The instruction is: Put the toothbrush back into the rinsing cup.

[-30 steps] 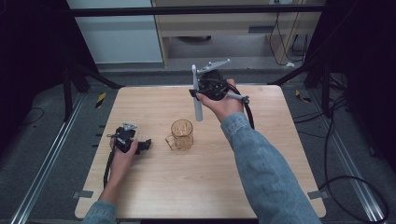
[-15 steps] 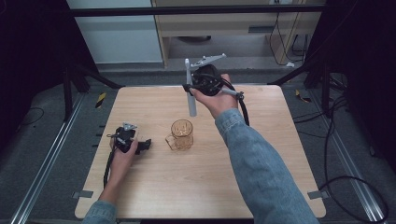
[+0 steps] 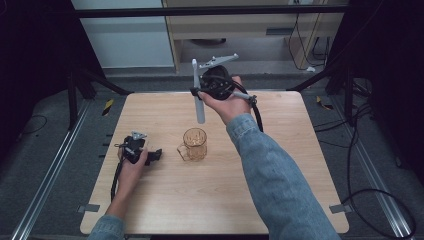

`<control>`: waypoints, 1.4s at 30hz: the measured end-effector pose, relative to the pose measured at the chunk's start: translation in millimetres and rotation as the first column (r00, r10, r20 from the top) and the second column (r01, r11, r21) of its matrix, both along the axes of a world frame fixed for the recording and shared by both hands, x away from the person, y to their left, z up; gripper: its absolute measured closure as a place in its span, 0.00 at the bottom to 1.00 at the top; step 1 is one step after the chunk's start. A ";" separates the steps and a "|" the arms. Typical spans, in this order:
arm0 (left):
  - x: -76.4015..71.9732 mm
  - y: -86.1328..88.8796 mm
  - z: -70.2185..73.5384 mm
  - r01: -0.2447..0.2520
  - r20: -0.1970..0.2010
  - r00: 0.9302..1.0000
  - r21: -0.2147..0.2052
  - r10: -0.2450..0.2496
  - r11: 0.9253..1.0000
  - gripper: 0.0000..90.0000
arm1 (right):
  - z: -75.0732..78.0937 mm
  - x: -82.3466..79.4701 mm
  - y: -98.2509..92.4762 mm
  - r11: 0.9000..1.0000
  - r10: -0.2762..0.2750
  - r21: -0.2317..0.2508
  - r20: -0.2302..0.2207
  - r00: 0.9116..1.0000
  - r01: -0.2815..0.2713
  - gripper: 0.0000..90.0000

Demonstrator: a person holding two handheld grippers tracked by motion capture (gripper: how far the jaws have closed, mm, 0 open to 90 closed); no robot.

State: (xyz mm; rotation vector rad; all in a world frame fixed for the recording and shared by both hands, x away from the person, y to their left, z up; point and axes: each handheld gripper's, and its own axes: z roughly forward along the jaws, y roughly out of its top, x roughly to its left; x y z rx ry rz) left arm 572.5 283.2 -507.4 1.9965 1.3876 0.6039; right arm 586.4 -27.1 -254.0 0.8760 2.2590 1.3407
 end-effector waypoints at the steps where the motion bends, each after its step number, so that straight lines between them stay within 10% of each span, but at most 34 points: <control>1: 0.0 0.0 -0.1 0.000 0.001 1.000 0.000 0.000 1.000 0.00 | -0.5 -0.1 1.3 1.000 0.003 0.001 -0.002 1.000 -0.003 0.76; 42: 0.8 -0.3 -0.1 0.002 0.001 1.000 -0.001 -0.002 1.000 0.00 | -78.0 9.4 41.7 0.983 0.069 -0.157 -0.156 0.985 -0.094 0.76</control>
